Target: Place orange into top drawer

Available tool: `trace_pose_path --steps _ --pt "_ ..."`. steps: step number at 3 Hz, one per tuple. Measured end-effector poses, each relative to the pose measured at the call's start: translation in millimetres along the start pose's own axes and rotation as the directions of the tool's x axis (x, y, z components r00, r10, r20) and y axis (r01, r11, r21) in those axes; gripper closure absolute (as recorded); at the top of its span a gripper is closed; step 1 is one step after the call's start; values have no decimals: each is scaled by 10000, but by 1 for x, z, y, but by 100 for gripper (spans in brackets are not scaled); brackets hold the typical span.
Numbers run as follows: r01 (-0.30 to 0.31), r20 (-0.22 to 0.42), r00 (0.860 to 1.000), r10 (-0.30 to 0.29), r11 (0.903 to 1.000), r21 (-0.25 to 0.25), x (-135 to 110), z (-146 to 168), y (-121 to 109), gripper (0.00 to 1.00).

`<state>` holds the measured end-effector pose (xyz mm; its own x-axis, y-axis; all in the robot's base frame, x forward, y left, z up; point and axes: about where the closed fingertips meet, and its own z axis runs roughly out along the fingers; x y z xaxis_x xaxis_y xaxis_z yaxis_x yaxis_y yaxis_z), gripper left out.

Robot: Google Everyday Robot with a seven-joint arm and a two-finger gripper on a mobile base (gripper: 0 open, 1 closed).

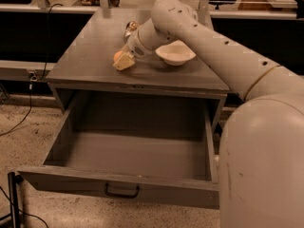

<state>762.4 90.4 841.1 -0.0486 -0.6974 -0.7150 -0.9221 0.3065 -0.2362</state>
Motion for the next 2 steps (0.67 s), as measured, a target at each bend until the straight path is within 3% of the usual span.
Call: trace_pose_path --steps 1,2 --pt "564 489 9972 -560 9984 -67 -25 -12 7 89" --pt "1549 1642 9750 -1497 9877 -192 -62 -34 34 100"
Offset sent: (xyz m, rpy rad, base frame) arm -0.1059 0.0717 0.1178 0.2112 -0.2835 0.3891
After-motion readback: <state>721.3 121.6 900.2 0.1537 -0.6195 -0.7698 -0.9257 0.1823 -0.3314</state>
